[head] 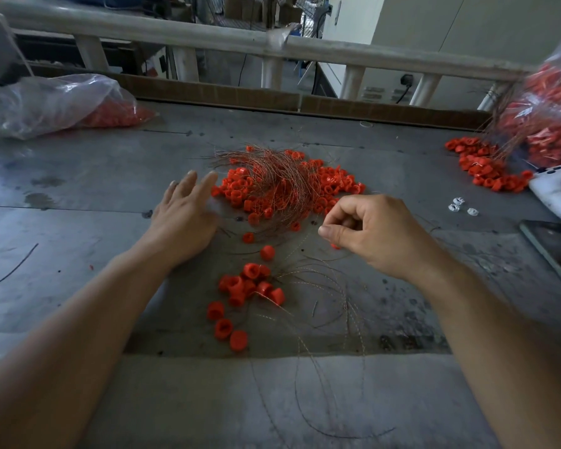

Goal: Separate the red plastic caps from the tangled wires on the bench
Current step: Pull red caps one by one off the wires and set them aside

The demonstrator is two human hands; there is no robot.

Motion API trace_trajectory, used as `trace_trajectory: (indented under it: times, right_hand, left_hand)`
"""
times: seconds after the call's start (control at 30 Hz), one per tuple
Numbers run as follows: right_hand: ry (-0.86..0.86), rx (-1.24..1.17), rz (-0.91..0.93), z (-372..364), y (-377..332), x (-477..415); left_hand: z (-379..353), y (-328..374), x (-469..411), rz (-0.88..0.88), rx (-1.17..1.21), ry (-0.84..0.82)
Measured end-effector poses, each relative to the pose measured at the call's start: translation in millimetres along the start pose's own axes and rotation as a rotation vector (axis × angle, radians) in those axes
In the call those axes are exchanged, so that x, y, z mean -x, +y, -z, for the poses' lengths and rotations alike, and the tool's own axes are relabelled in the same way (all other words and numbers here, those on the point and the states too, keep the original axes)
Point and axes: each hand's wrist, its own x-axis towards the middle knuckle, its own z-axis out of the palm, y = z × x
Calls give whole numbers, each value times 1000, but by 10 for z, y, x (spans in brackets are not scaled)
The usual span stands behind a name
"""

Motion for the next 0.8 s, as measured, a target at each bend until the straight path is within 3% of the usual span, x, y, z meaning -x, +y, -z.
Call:
trace_trajectory:
  times: [0.17,0.47,0.8]
  right_hand:
    - [26,16,-22,-8,22,-13]
    - [16,38,-42,-3,27,-26]
    - [14,52,-39,5,11,-32]
  left_hand:
    - [-37,-26,-27,-128,-174,3]
    - [49,36,30,-187,-59,258]
    - [139,113,127,-185,4,313]
